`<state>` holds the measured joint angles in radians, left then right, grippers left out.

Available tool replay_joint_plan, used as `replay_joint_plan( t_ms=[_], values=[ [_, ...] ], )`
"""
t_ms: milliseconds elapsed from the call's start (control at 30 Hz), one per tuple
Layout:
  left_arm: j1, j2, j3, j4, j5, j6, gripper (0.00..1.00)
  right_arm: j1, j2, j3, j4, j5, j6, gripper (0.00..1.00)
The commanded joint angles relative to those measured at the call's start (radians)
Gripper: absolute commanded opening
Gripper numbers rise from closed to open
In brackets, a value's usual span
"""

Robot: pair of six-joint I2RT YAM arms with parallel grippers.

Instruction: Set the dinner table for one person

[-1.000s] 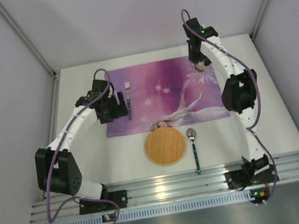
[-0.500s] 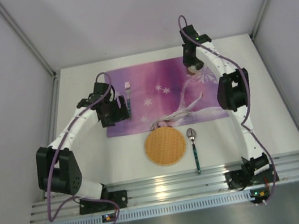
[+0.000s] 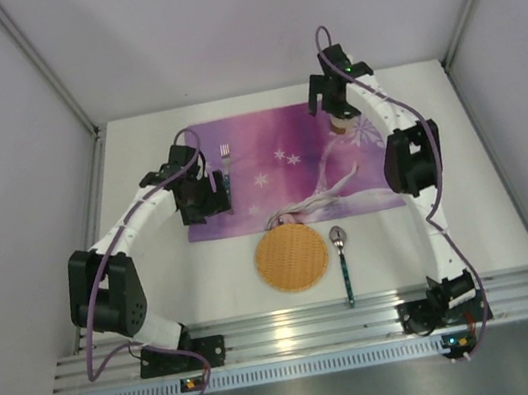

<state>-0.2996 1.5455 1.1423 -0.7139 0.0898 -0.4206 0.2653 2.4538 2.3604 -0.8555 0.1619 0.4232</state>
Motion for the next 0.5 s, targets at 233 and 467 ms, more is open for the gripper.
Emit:
replay_joint_plan(
  t_ms=[233, 467],
  values=[
    [-0.012, -0.025, 0.037, -0.018, 0.01, -0.009, 0.81, -0.017, -0.504, -0.17, 0.059, -0.033, 0.003, 1.0],
    [-0.024, -0.05, 0.033, -0.028, -0.005, -0.036, 0.81, 0.072, -0.913, -0.878, 0.067, -0.059, -0.009, 0.99]
  ],
)
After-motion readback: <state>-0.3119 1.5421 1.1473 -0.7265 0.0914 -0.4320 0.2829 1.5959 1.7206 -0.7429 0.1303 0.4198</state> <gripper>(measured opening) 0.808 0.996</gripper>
